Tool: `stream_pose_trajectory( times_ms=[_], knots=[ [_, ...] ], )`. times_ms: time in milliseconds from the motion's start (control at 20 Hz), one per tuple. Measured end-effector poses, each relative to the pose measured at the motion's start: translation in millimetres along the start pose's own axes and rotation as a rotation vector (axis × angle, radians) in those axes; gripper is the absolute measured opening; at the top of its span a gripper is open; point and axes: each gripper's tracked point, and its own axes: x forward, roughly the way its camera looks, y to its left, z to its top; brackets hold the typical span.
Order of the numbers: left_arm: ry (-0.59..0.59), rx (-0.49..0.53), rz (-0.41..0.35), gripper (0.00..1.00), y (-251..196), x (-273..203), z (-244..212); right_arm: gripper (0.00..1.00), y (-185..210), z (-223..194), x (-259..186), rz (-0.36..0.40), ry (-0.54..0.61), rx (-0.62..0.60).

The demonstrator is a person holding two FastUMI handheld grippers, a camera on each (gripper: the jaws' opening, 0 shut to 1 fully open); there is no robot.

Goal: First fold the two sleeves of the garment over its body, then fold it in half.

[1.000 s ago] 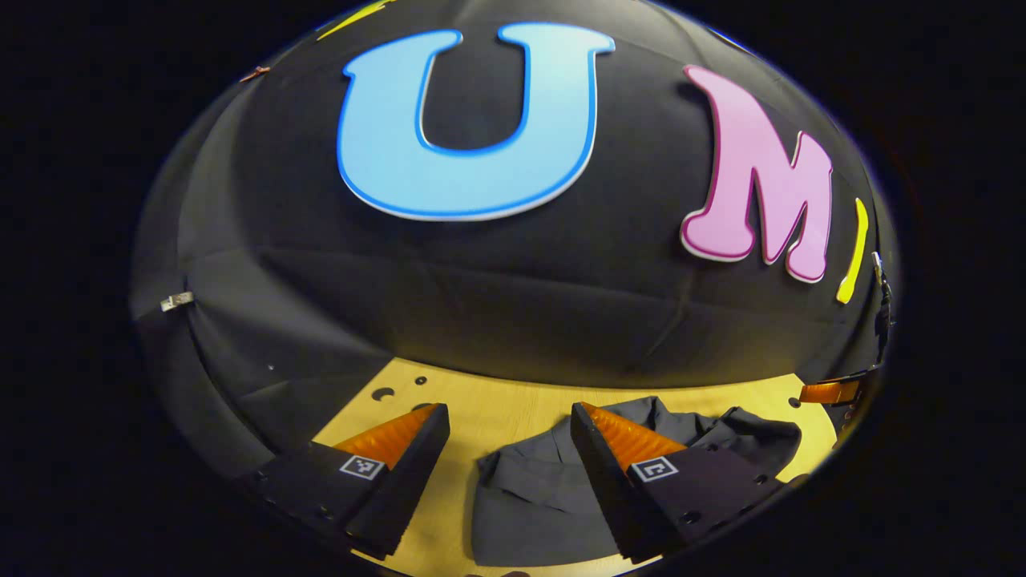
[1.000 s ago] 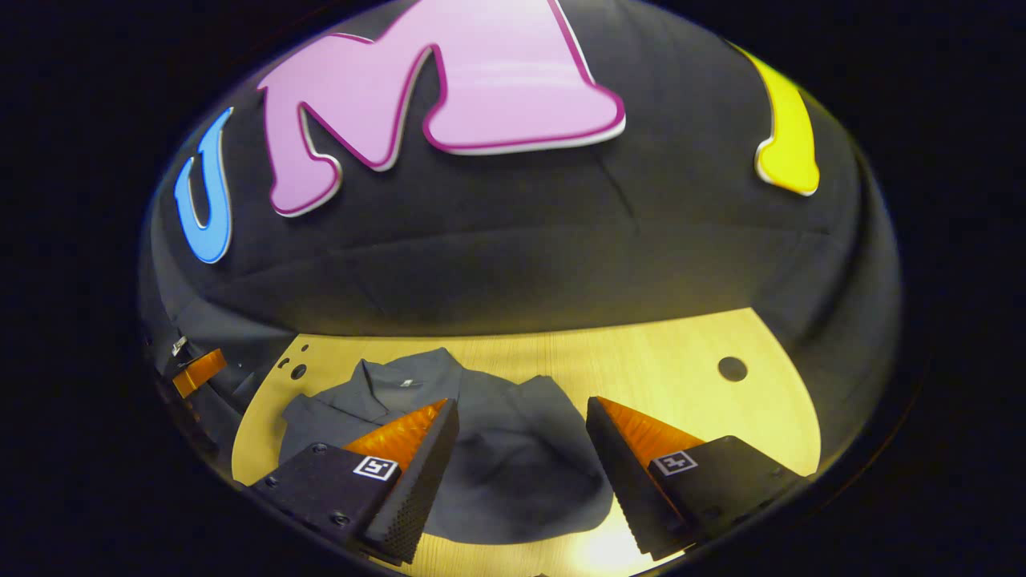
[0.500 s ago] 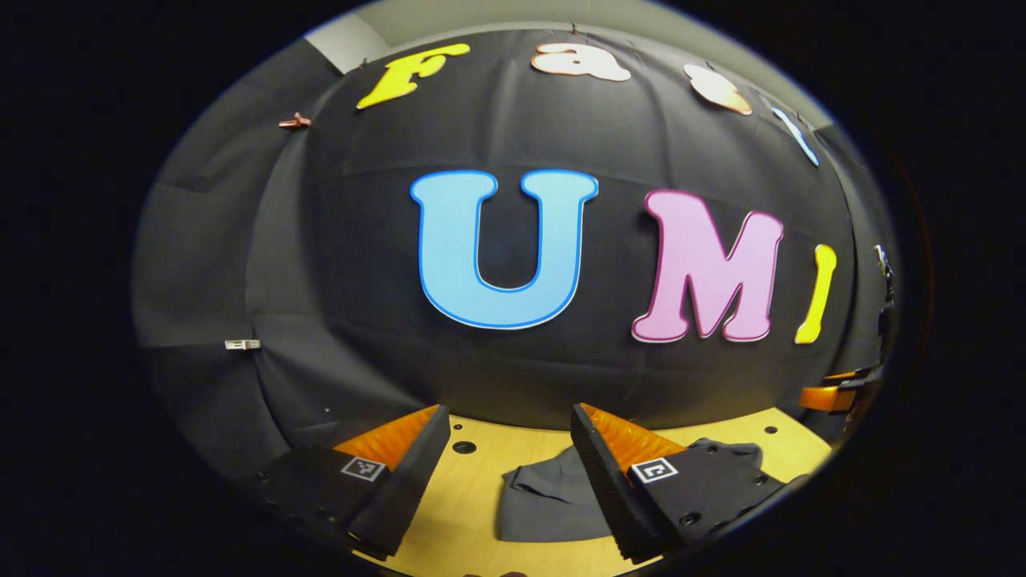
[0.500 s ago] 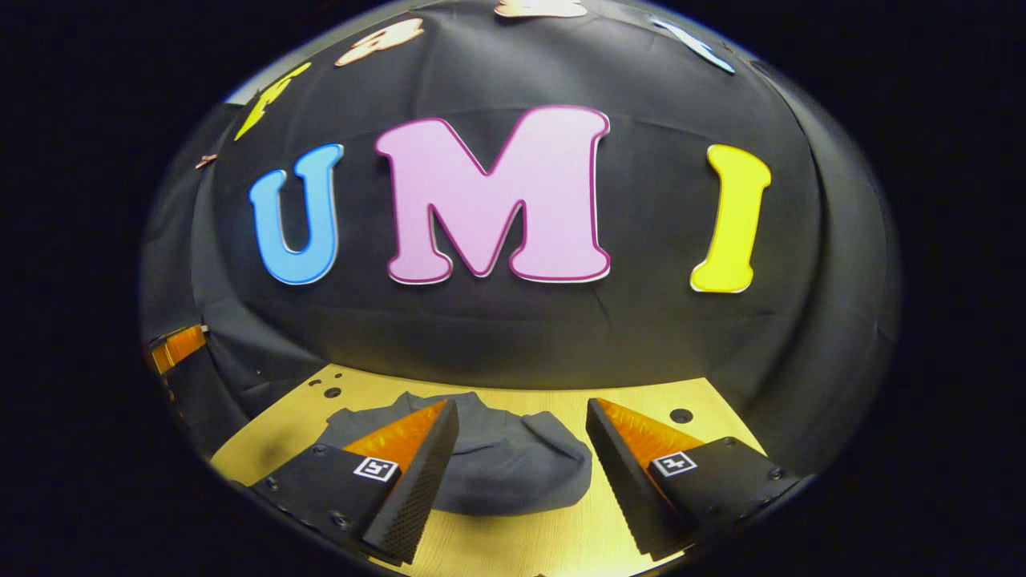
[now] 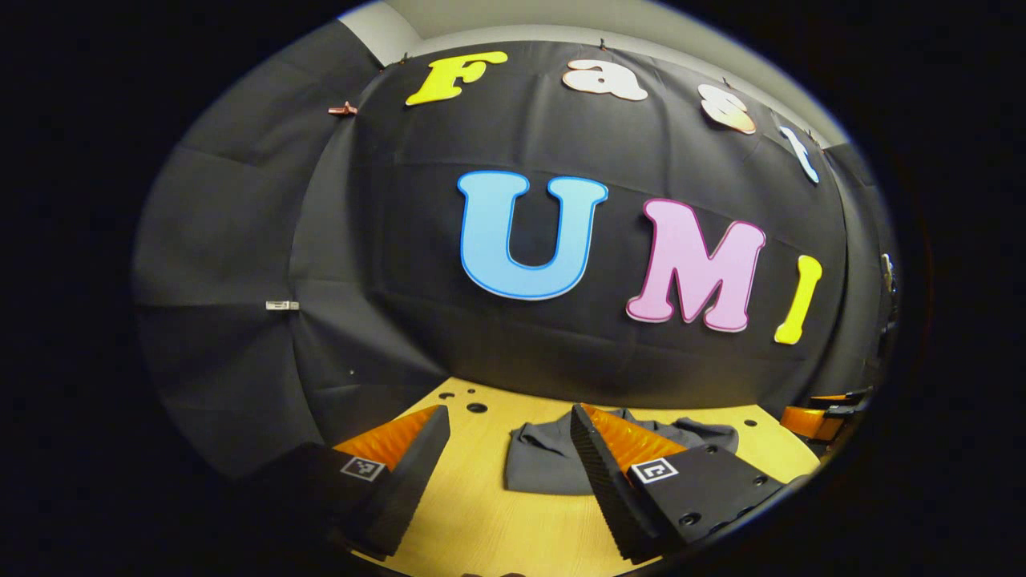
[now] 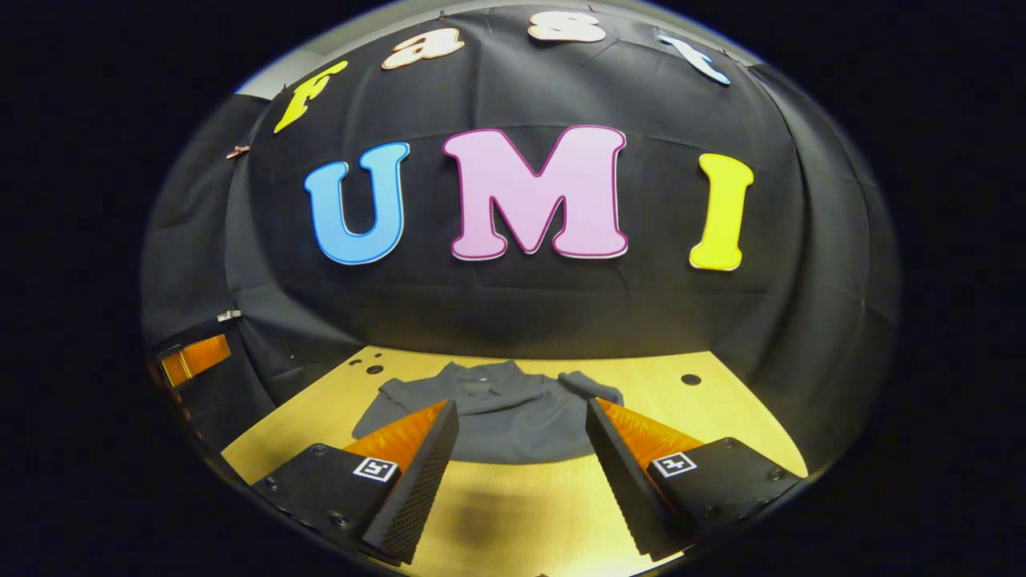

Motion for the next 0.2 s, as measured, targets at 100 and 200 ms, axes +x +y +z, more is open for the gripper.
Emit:
stream_pose_trajectory(
  times_ms=[100,200],
  knots=[
    [0.024,-0.013,0.001,0.96,-4,-13,-7,0.98,8,-12,-10,-0.001,0.012,0.012],
    [0.042,-0.028,0.001,0.96,-11,-21,-10,0.98,13,-27,-16,-0.002,0.052,0.008]
  ],
)
